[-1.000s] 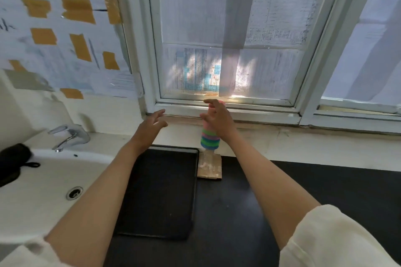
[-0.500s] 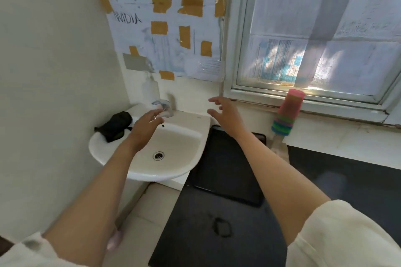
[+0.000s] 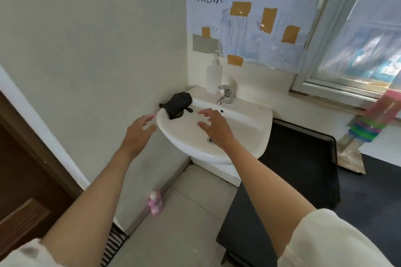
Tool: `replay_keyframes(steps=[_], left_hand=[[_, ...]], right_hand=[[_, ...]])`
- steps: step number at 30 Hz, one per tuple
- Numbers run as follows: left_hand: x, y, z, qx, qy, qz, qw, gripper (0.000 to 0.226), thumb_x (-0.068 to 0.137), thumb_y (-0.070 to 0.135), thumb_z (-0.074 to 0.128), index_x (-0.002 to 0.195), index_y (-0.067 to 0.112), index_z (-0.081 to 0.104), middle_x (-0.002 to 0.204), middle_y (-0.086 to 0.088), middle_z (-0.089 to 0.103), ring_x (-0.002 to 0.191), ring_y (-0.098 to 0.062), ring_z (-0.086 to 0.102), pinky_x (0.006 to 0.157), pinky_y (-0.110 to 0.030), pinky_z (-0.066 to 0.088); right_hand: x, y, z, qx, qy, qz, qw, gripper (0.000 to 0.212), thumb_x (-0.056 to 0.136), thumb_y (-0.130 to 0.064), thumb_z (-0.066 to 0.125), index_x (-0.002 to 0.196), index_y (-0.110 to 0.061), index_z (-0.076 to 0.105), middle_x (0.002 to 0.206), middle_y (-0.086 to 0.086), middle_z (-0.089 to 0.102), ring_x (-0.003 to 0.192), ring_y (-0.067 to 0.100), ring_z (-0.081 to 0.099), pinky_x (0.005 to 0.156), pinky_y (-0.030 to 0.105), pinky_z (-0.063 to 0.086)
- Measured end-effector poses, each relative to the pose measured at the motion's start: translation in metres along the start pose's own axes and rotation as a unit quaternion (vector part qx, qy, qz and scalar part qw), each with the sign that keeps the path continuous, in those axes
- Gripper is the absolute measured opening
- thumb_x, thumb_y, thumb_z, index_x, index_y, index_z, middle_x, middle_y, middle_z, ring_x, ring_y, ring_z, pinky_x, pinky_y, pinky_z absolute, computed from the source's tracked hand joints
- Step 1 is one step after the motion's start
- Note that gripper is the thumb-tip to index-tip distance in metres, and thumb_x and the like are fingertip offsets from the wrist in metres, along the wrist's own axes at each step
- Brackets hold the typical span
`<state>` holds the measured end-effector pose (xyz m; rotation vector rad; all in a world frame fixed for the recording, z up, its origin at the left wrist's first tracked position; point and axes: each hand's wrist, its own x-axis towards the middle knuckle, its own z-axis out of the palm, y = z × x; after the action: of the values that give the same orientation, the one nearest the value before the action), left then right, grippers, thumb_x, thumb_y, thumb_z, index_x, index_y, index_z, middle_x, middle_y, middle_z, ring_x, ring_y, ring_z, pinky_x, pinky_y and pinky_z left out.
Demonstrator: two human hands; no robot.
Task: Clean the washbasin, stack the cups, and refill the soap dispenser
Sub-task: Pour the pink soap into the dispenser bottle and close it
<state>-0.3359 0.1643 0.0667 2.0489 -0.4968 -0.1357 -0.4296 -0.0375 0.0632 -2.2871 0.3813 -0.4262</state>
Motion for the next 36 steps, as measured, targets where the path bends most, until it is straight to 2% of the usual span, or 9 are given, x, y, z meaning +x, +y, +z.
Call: replay_keyframes(steps=[4,7,13,19,26,30,36], left_hand=[[0.013,-0.039,-0.013,0.014,0.016,-0.042,0.999,0.040,0.091,0.013,0.051,0.131,0.014,0.049,0.137,-0.005,0.049,0.128,-0.021,0.043,0.103,-0.028,0.031],[0.023,-0.065,-0.016,0.019,0.025,-0.073,0.997,0.039,0.091,0.013,0.051,0.130,0.015,0.049,0.136,-0.004,0.050,0.128,-0.019,0.043,0.101,-0.026,0.030],[0.032,-0.143,0.002,0.014,0.030,-0.104,0.994,0.039,0.091,0.011,0.051,0.130,0.016,0.048,0.136,-0.002,0.049,0.128,-0.017,0.041,0.100,-0.024,0.029],[0.029,-0.254,0.038,-0.004,0.021,-0.138,0.990,0.040,0.091,0.009,0.052,0.129,0.016,0.049,0.135,-0.001,0.049,0.127,-0.016,0.042,0.100,-0.023,0.030],[0.041,-0.408,0.102,-0.096,0.060,-0.165,0.980,0.034,0.090,0.002,0.052,0.123,0.008,0.053,0.126,-0.008,0.056,0.118,-0.020,0.050,0.094,-0.025,0.036],[0.046,-0.502,0.149,-0.077,0.058,-0.170,0.981,0.036,0.086,-0.003,0.055,0.122,0.002,0.053,0.126,-0.013,0.057,0.115,-0.027,0.052,0.087,-0.023,0.035],[0.046,-0.620,0.217,-0.022,0.046,-0.157,0.986,0.053,0.083,0.001,0.060,0.133,0.003,0.042,0.139,-0.015,0.044,0.126,-0.029,0.043,0.105,-0.033,0.033]], right_hand=[[0.020,-0.004,0.050,-0.002,-0.054,-0.003,0.999,0.030,0.092,-0.023,0.053,0.122,-0.020,0.051,0.120,0.004,0.051,0.109,0.019,0.050,0.082,0.025,0.035],[0.032,0.002,0.088,0.018,-0.097,0.000,0.995,0.030,0.090,-0.018,0.051,0.120,-0.019,0.052,0.115,0.003,0.051,0.104,0.019,0.053,0.078,0.022,0.032],[0.045,0.040,0.170,0.039,-0.163,0.026,0.986,0.033,0.092,-0.014,0.049,0.125,-0.015,0.049,0.120,0.006,0.050,0.111,0.017,0.050,0.080,0.020,0.031],[0.040,0.099,0.277,0.044,-0.151,0.073,0.985,0.036,0.088,-0.013,0.053,0.123,-0.019,0.051,0.119,0.007,0.053,0.112,0.021,0.051,0.095,0.032,0.039],[0.041,0.194,0.398,0.020,-0.124,0.106,0.986,0.041,0.090,-0.010,0.051,0.130,-0.018,0.046,0.125,0.006,0.050,0.112,0.021,0.050,0.092,0.028,0.040],[0.040,0.263,0.469,0.009,-0.131,0.114,0.985,0.049,0.088,-0.009,0.051,0.136,-0.018,0.042,0.133,0.008,0.047,0.122,0.021,0.046,0.100,0.030,0.038],[0.041,0.358,0.562,0.006,-0.157,0.092,0.983,0.064,0.084,-0.006,0.060,0.141,-0.019,0.035,0.143,0.008,0.041,0.131,0.023,0.038,0.108,0.034,0.034]])
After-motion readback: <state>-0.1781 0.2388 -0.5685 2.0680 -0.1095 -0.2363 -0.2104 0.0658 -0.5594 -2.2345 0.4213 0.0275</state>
